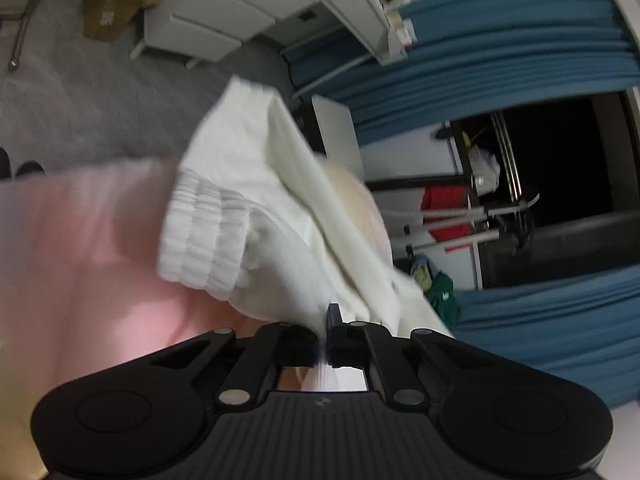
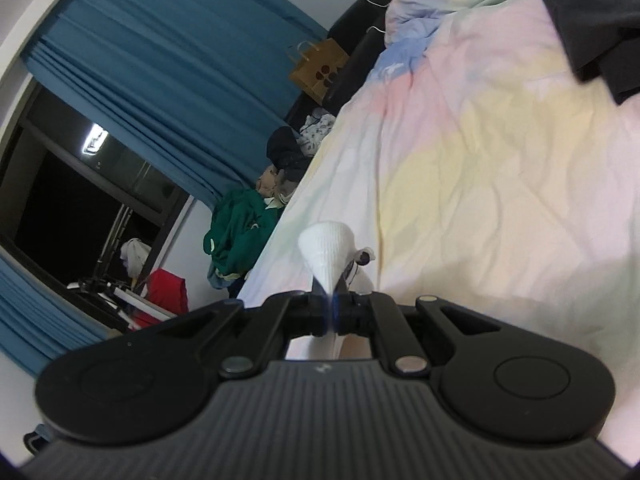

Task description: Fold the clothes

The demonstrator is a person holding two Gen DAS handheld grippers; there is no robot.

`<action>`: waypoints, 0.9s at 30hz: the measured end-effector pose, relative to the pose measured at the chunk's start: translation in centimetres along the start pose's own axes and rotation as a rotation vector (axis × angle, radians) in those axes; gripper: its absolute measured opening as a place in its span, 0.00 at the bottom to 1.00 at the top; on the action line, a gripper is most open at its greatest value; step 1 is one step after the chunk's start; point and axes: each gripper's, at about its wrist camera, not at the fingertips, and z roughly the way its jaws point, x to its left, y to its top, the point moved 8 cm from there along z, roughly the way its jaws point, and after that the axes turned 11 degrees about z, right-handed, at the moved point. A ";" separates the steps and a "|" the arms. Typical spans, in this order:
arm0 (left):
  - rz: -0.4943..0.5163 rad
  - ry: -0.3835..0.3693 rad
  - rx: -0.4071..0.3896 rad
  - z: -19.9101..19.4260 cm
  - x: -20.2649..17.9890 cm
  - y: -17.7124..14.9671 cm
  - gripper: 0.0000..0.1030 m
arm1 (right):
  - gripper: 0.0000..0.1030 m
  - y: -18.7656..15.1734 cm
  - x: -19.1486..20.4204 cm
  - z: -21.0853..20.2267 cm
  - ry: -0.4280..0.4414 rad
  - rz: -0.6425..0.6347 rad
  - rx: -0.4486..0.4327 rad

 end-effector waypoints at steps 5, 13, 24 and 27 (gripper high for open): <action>-0.023 0.038 0.029 -2.3 3.1 1.4 0.03 | 0.05 0.6 -2.6 -2.8 -0.041 -0.073 0.034; 0.053 0.179 0.117 -2.5 10.9 -0.2 0.05 | 0.05 -2.8 -11.5 -3.5 -0.241 -0.141 0.104; 0.416 0.223 0.115 -3.9 10.2 -0.4 0.60 | 0.37 -4.0 -9.2 -4.8 -0.218 -0.247 0.103; 0.556 0.255 0.051 -5.6 7.9 -0.6 0.82 | 0.65 -4.6 -7.2 -5.8 -0.186 -0.311 0.092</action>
